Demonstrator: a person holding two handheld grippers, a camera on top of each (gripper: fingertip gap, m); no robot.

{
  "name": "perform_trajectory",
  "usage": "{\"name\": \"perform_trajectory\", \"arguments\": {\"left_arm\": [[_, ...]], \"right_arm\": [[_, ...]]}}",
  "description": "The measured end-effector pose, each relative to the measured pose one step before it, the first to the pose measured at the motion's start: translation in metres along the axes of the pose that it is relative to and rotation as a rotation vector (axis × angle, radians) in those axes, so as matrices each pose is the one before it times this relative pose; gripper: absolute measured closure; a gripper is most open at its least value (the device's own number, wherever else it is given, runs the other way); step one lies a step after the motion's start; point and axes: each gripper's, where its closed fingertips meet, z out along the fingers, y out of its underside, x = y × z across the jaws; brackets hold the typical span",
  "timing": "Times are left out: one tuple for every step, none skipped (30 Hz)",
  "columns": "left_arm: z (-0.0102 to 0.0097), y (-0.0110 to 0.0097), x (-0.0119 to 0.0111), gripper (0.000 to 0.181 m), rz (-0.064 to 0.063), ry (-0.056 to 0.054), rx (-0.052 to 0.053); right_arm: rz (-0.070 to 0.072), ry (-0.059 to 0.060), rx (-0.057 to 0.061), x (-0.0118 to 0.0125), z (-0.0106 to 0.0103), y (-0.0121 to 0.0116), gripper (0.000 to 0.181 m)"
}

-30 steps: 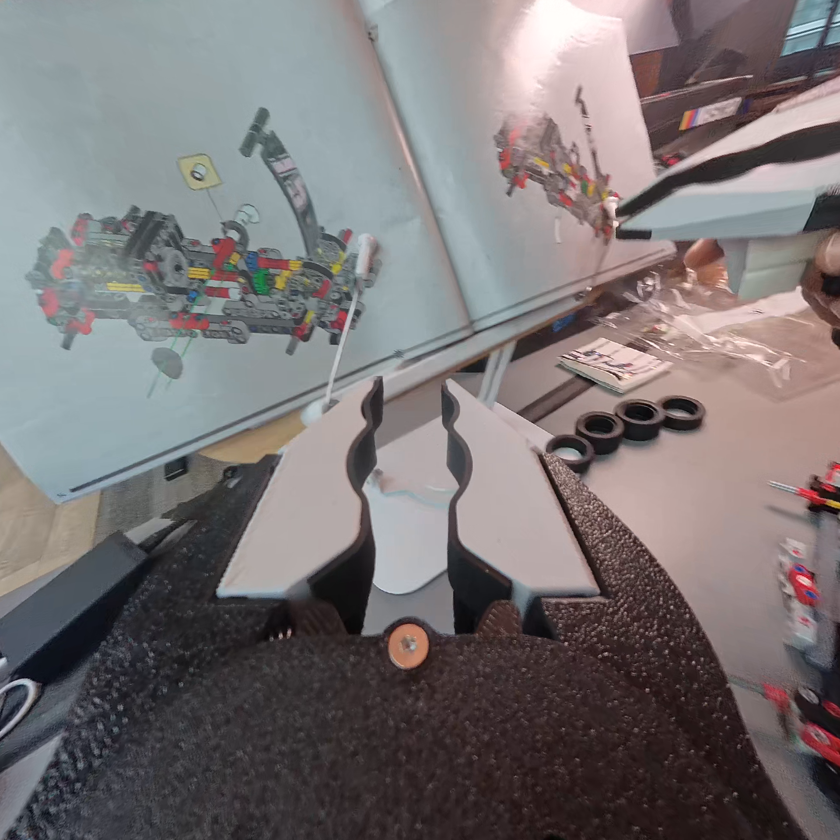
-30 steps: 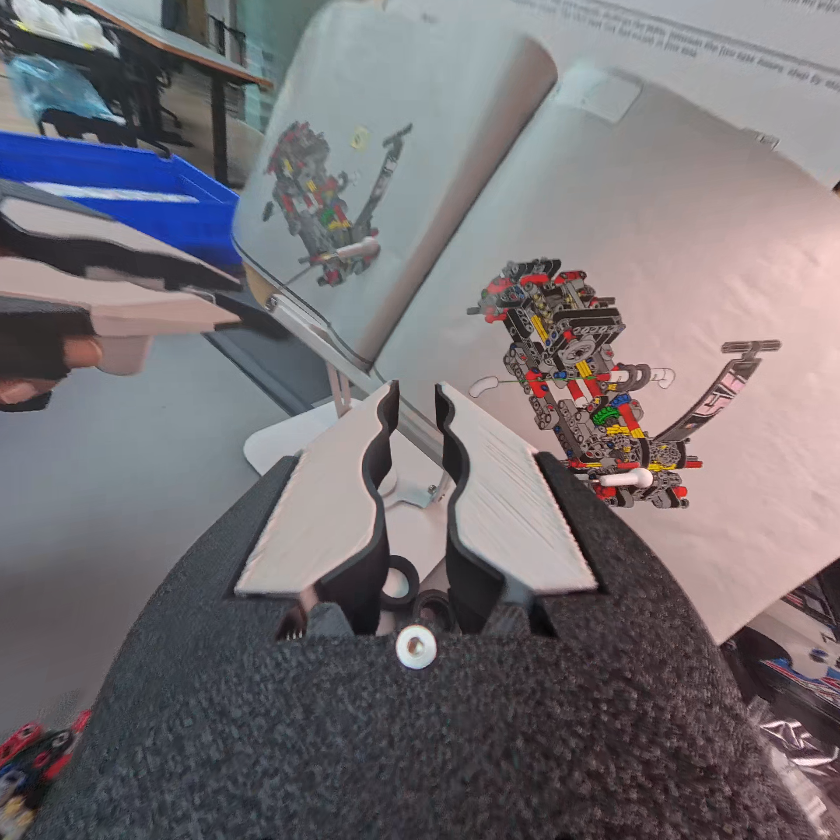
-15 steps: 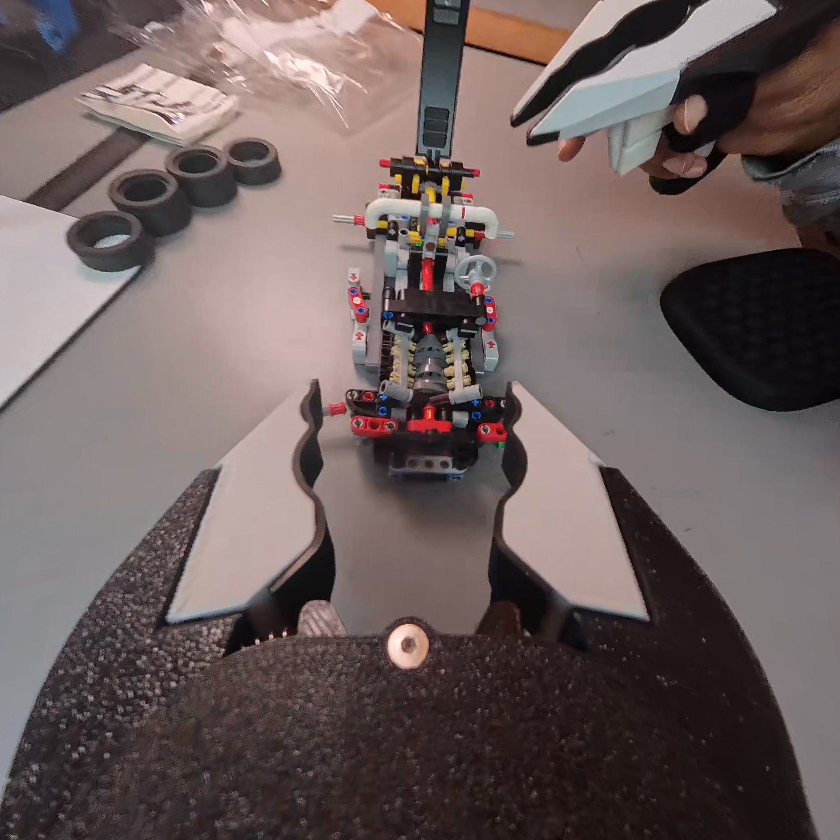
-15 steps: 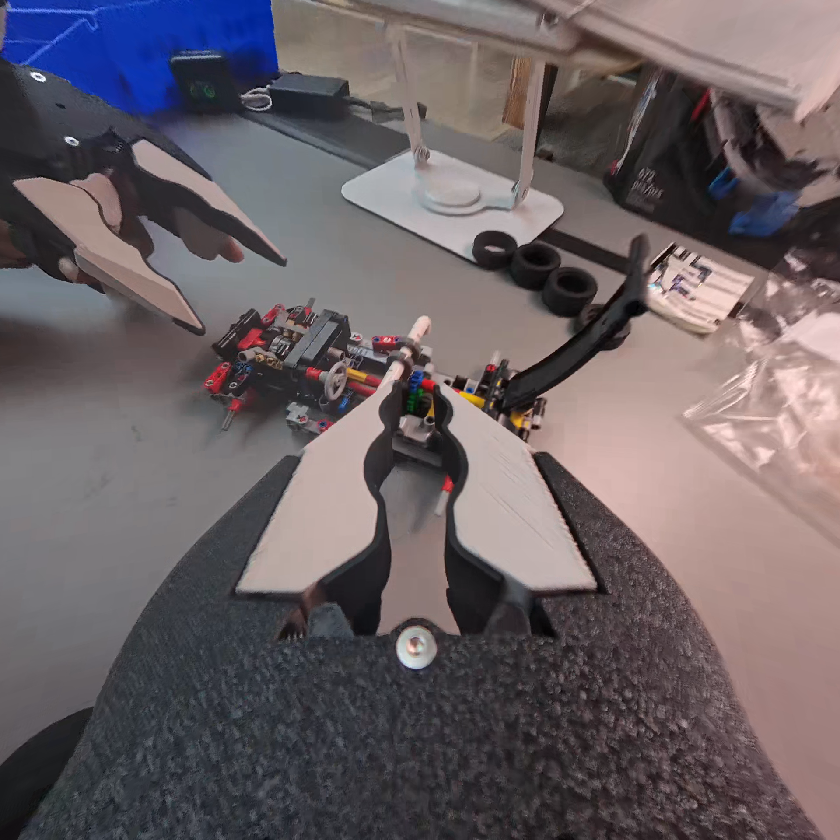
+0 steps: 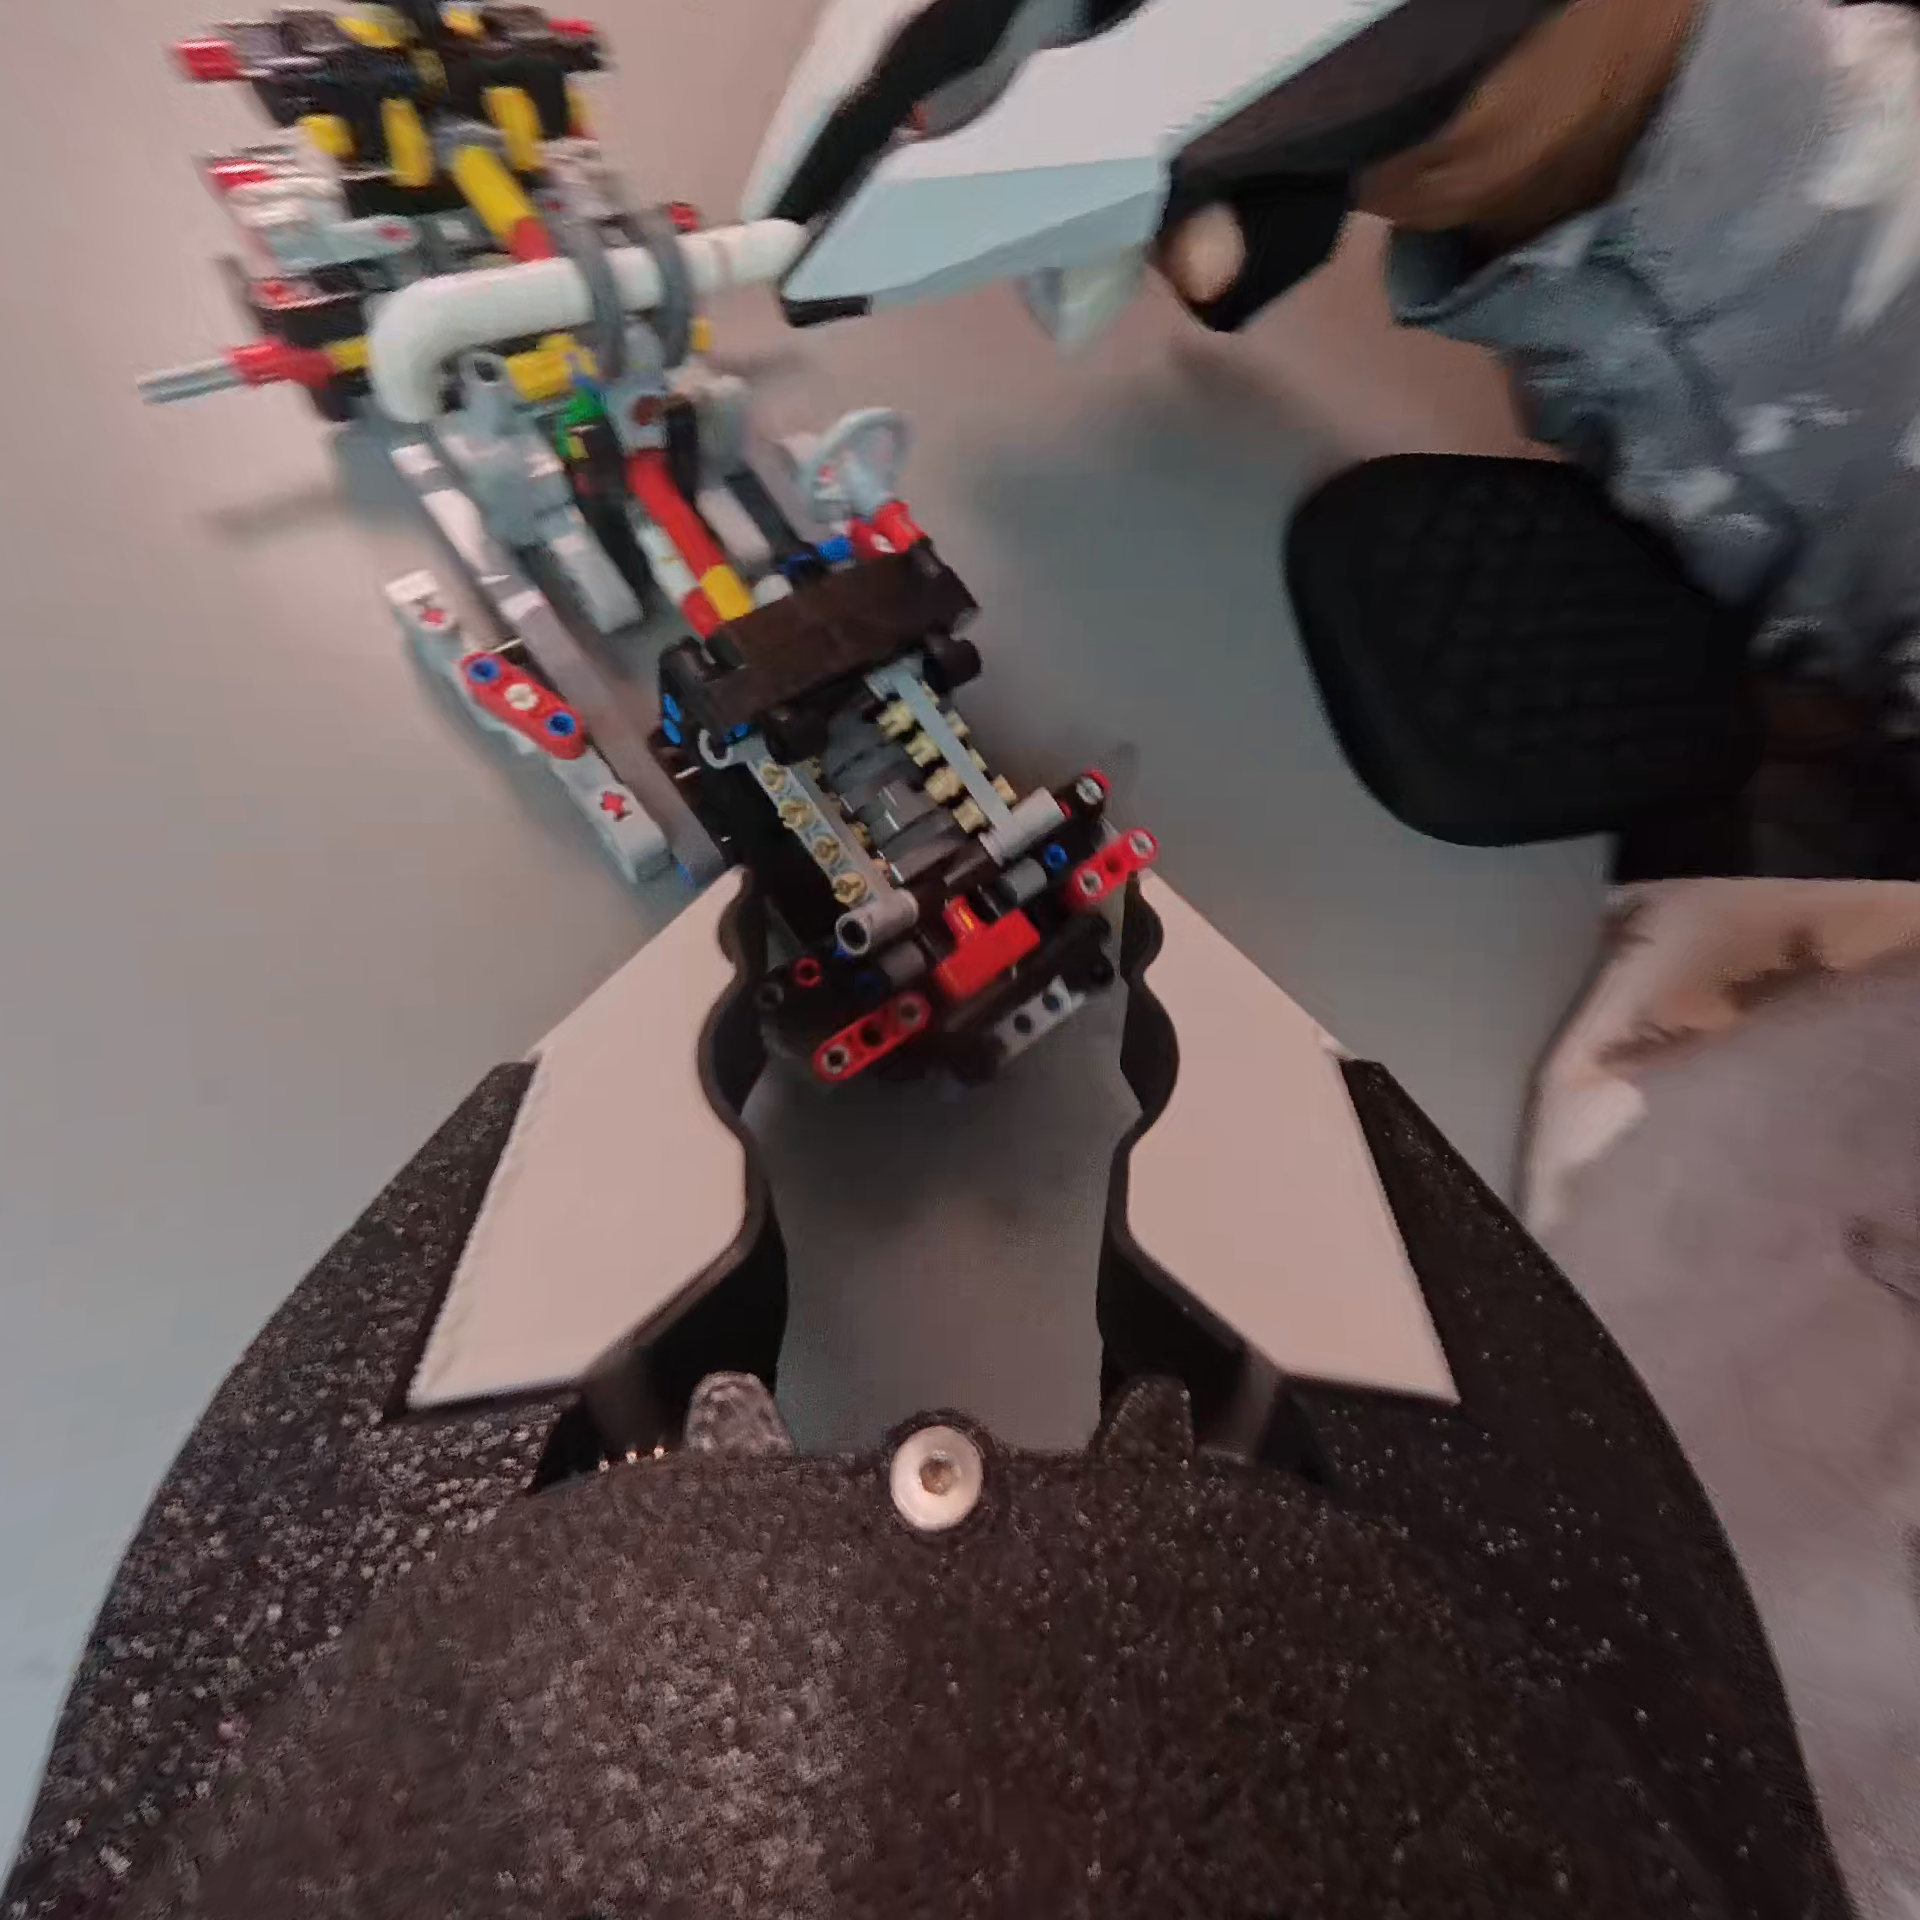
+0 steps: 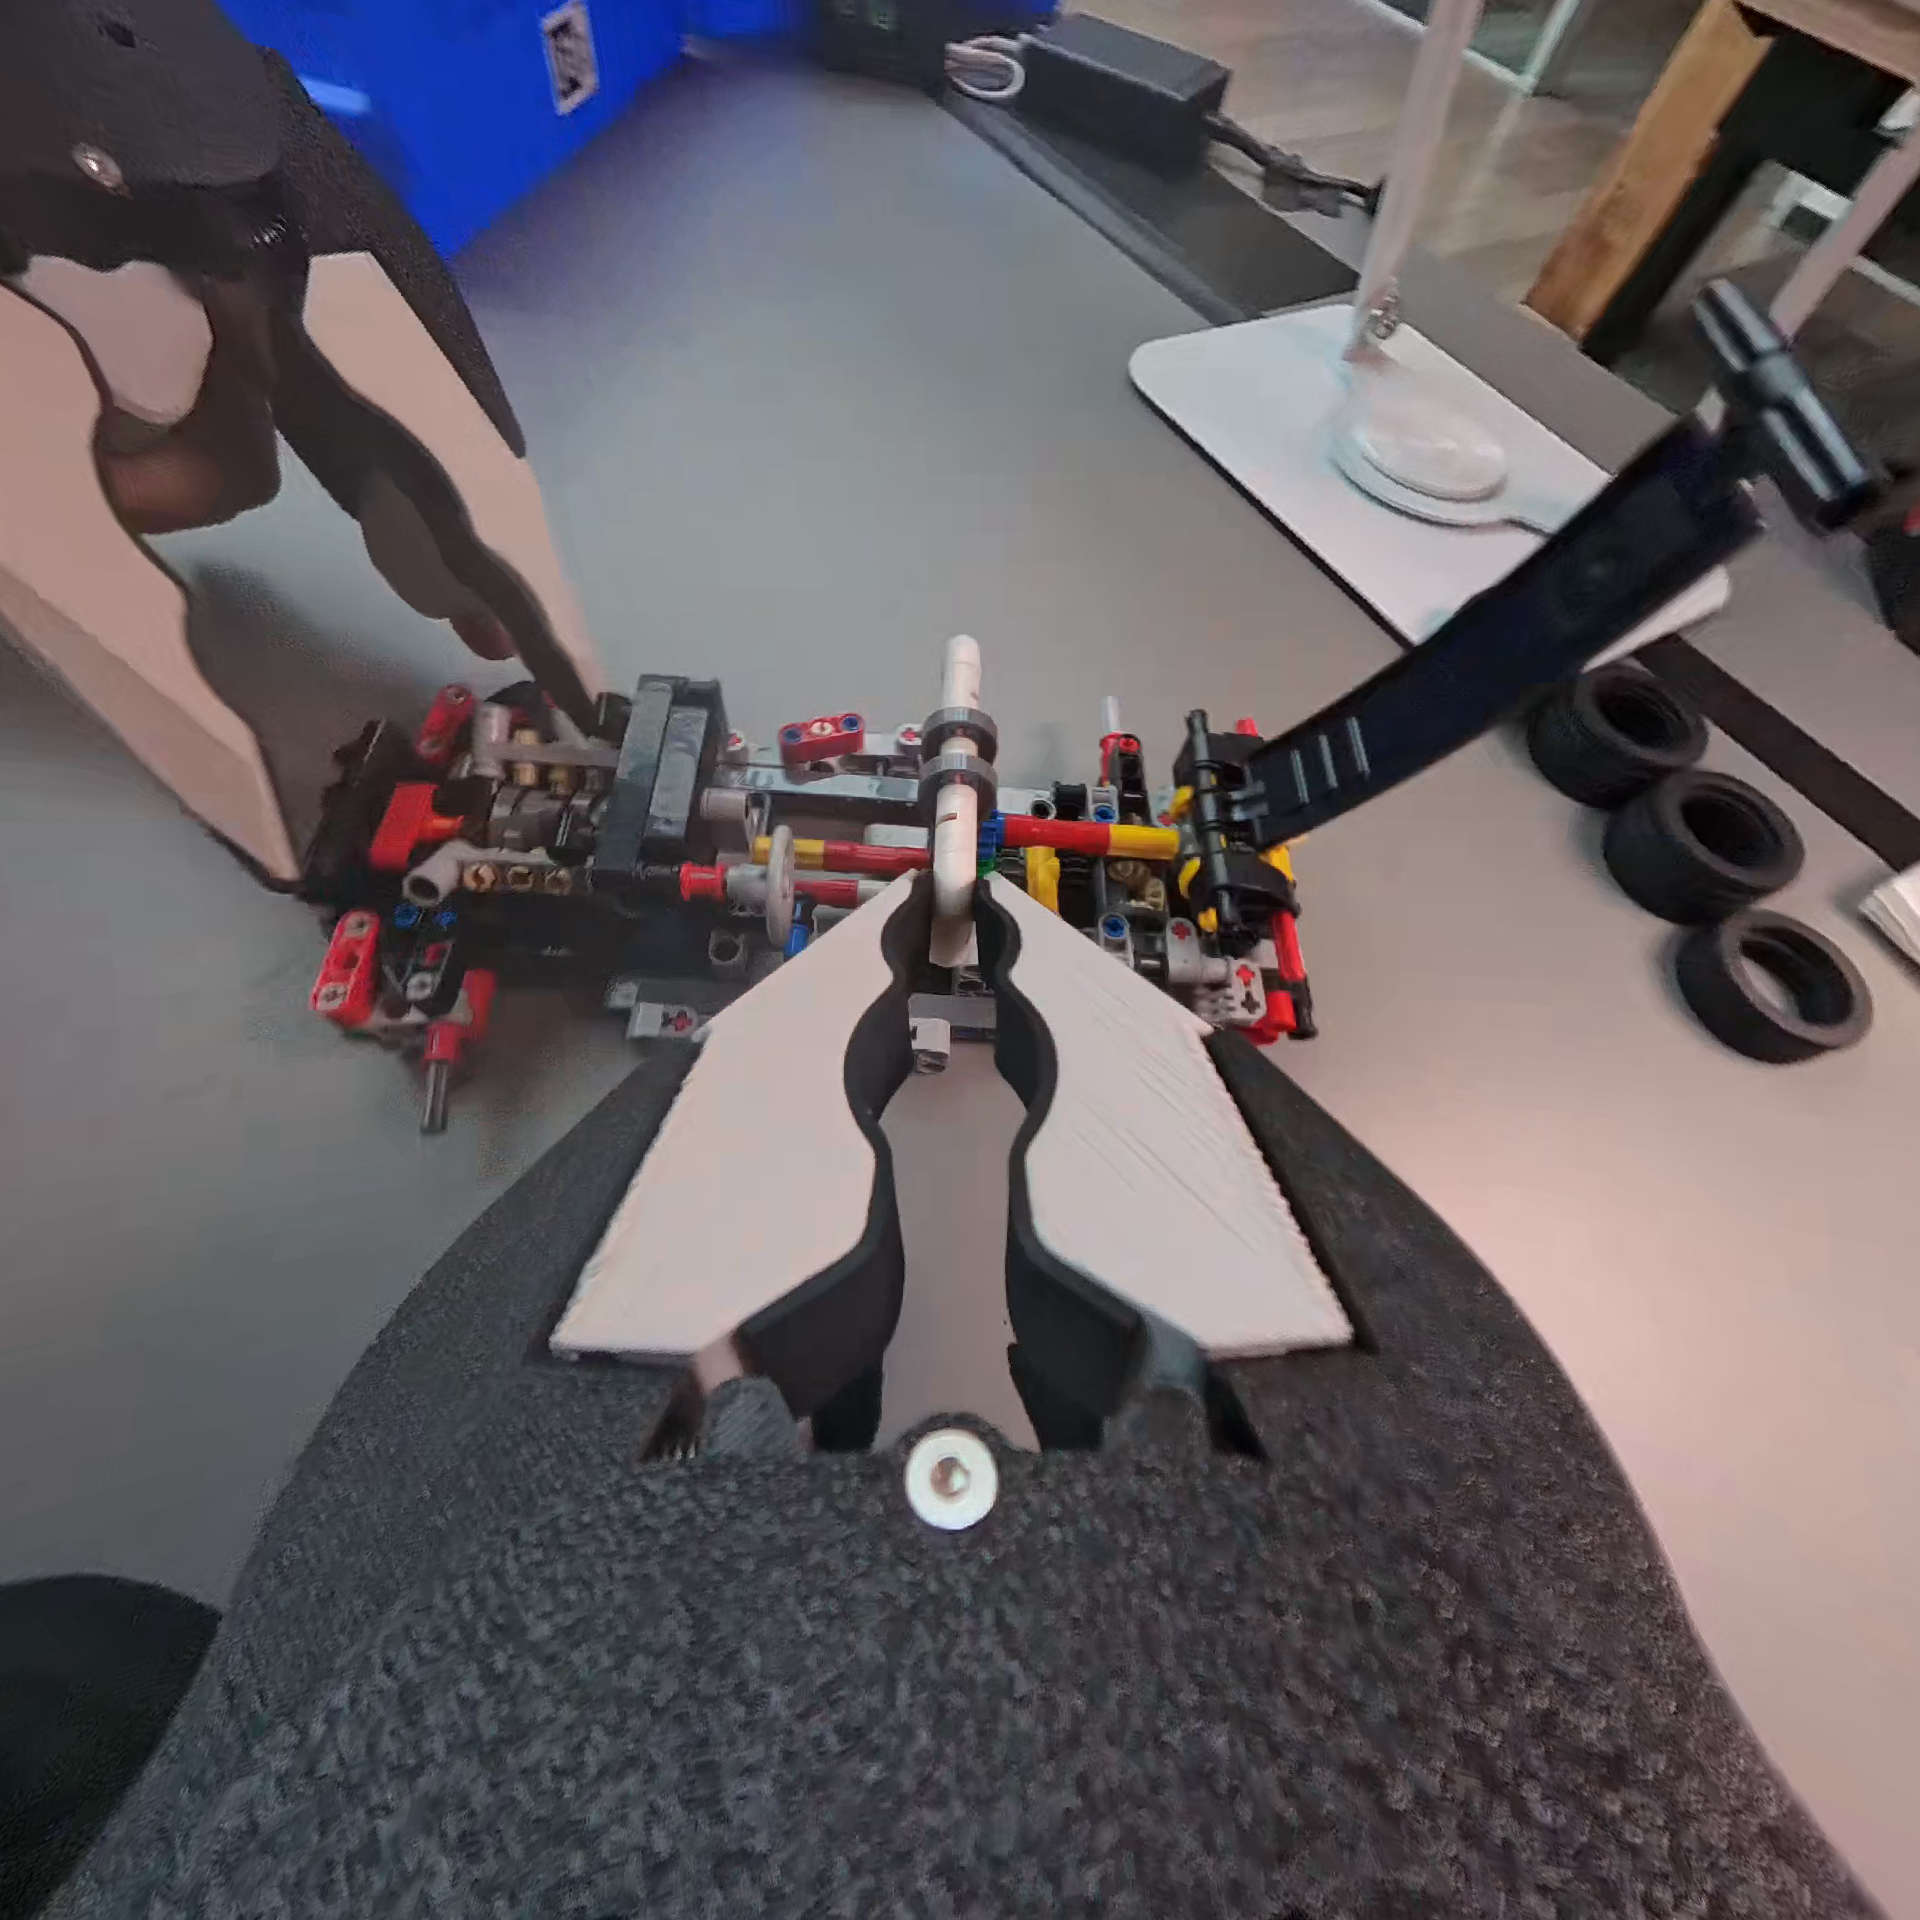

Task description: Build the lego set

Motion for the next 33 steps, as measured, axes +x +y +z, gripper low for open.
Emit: {"name": "perform_trajectory", "arguments": {"left_arm": [[-0.00656, 0.00388, 0.01902, 0.112, -0.0201, 0.0819, 0.0122], [-0.00674, 0.00246, 0.01540, 0.113, -0.0034, 0.0660, 0.0151], [-0.00741, -0.00036, 0.00827, 0.117, 0.0121, 0.0331, 0.0261], [-0.00848, -0.00329, 0.00050, 0.122, 0.0214, -0.0008, 0.0362], [-0.00863, -0.00448, -0.00902, 0.123, 0.0166, -0.0404, 0.0360], [-0.00775, -0.00330, -0.01635, 0.124, -0.0060, -0.0667, 0.0212], [-0.00567, -0.00227, -0.01738, 0.125, -0.0114, -0.0604, 0.0092], [-0.00330, -0.00342, -0.01515, 0.125, -0.0006, -0.0415, 0.0174], [-0.00089, -0.00387, -0.01294, 0.126, 0.0052, -0.0297, 0.0216], [0.00161, -0.00304, -0.00881, 0.127, 0.0113, -0.0089, 0.0131], [0.00335, -0.00212, -0.00427, 0.128, 0.0164, 0.0113, -0.0006], [0.00447, -0.00230, -0.00182, 0.129, 0.0383, 0.0164, -0.0078], [0.00454, -0.00347, -0.00229, 0.130, 0.0622, 0.0026, -0.0062], [0.00468, -0.00375, -0.00012, 0.131, 0.0774, 0.0103, -0.0053], [0.00487, -0.00144, 0.00330, 0.135, 0.0783, 0.0301, -0.0197], [0.00478, 0.00046, 0.00518, 0.138, 0.0720, 0.0387, -0.0304], [0.00465, 0.00086, 0.00282, 0.143, 0.0496, 0.0229, -0.0284], [0.00418, 0.00213, 0.00112, 0.153, 0.0223, 0.0143, -0.0296], [0.00319, 0.00203, 0.00537, 0.161, 0.0103, 0.0410, -0.0205], [0.00185, -0.00067, 0.00283, 0.164, 0.0085, 0.0178, 0.0076], [0.00040, -0.00062, 0.00109, 0.164, 0.0072, 0.0037, 0.0191], [0.00001, -0.00032, 0.00205, 0.165, -0.0069, 0.0119, 0.0193], [-0.00044, 0.00044, 0.00357, 0.165, -0.0106, 0.0231, 0.0134], [-0.00071, 0.00066, 0.00158, 0.165, -0.0098, 0.0091, 0.0015], [-0.00050, 0.00067, 0.00075, 0.165, -0.0008, 0.0003, -0.0084], [0.00013, 0.00034, 0.00077, 0.165, 0.0074, 0.0001, -0.0090], [0.00040, -0.00019, 0.00098, 0.165, 0.0008, 0.0077, -0.0010], [0.00058, -0.00041, 0.00154, 0.165, -0.0064, 0.0167, 0.0082], [0.00075, -0.00054, 0.00098, 0.165, -0.0043, 0.0106, 0.0099], [0.00046, -0.00030, 0.00062, 0.165, 0.0039, 0.0041, 0.0054], [0.00046, 0.00001, 0.00060, 0.165, 0.0075, 0.0022, 0.0000], [-0.00137, 0.00173, -0.00035, 0.165, 0.0076, 0.0005, -0.0102], [-0.00537, 0.00295, -0.00258, 0.165, -0.0044, -0.0059, -0.0043]], "right_arm": [[-0.0235, -0.0486, 0.0122, -0.00454, 0.00047, -0.00176, 0.173], [-0.0085, -0.0523, 0.0071, -0.00487, 0.00079, -0.00075, 0.173], [0.0008, -0.0544, 0.0032, -0.00534, 0.00100, -0.00073, 0.173], [-0.0061, -0.0511, -0.0001, -0.00504, 0.00078, -0.00104, 0.172], [-0.0121, -0.0382, -0.0009, -0.00362, 0.00112, -0.00107, 0.172], [-0.0084, -0.0238, -0.0037, -0.00160, 0.00153, -0.00078, 0.172], [-0.0003, -0.0149, -0.0010, -0.00050, 0.00177, -0.00153, 0.172], [0.0025, -0.0122, 0.0006, -0.00080, 0.00220, -0.00139, 0.173], [-0.0009, -0.0119, 0.0042, -0.00150, 0.00233, -0.00151, 0.173], [-0.0010, -0.0137, 0.0094, -0.00241, 0.00276, -0.00160, 0.173], [0.0029, -0.0146, 0.0114, -0.00288, 0.00333, -0.00199, 0.173], [0.0040, -0.0114, 0.0108, -0.00293, 0.00415, -0.00233, 0.173], [0.0005, -0.0066, 0.0085, -0.00299, 0.00505, -0.00261, 0.173], [-0.0083, -0.0037, 0.0060, -0.00356, 0.00532, -0.00265, 0.173], [-0.0184, -0.0029, 0.0034, -0.00392, 0.00479, -0.00244, 0.173], [-0.0201, -0.0031, 0.0027, -0.00371, 0.00404, -0.00216, 0.173], [-0.0135, -0.0043, 0.0032, -0.00341, 0.00301, -0.00173, 0.173], [-0.0082, -0.0054, 0.0048, -0.00270, 0.00224, -0.00128, 0.173], [-0.0056, -0.0018, 0.0056, -0.00161, 0.00124, -0.00084, 0.173], [-0.0051, -0.0027, 0.0024, -0.00109, 0.00015, 0.00028, 0.174], [-0.0004, -0.0026, 0.0068, -0.00044, -0.00095, 0.00017, 0.174], [0.0084, -0.0156, 0.0146, -0.00229, -0.00072, -0.00057, 0.174], [0.0104, -0.0235, 0.0132, -0.00345, 0.00013, 0.00013, 0.174], [0.0090, -0.0150, 0.0142, -0.00179, 0.00038, -0.00053, 0.174], [0.0026, -0.0136, -0.0013, -0.00114, 0.00035, -0.00001, 0.174], [-0.0077, -0.0128, -0.0011, -0.00088, -0.00038, -0.00015, 0.174], [0.0019, -0.0146, 0.0022, -0.00104, -0.00059, 0.00033, 0.174], [0.0110, -0.0189, 0.0039, -0.00137, -0.00095, 0.00002, 0.174], [0.0057, -0.0127, -0.0035, -0.00099, -0.00097, 0.00074, 0.174], [-0.0018, -0.0049, -0.0012, -0.00062, -0.00104, 0.00068, 0.174], [-0.0025, -0.0040, -0.0024, -0.00074, -0.00174, 0.00101, 0.174], [-0.0006, -0.0057, -0.0079, -0.00055, -0.00471, 0.00263, 0.174], [0.0080, 0.0314, -0.0231, 0.00636, -0.01044, 0.00799, 0.174]]}}
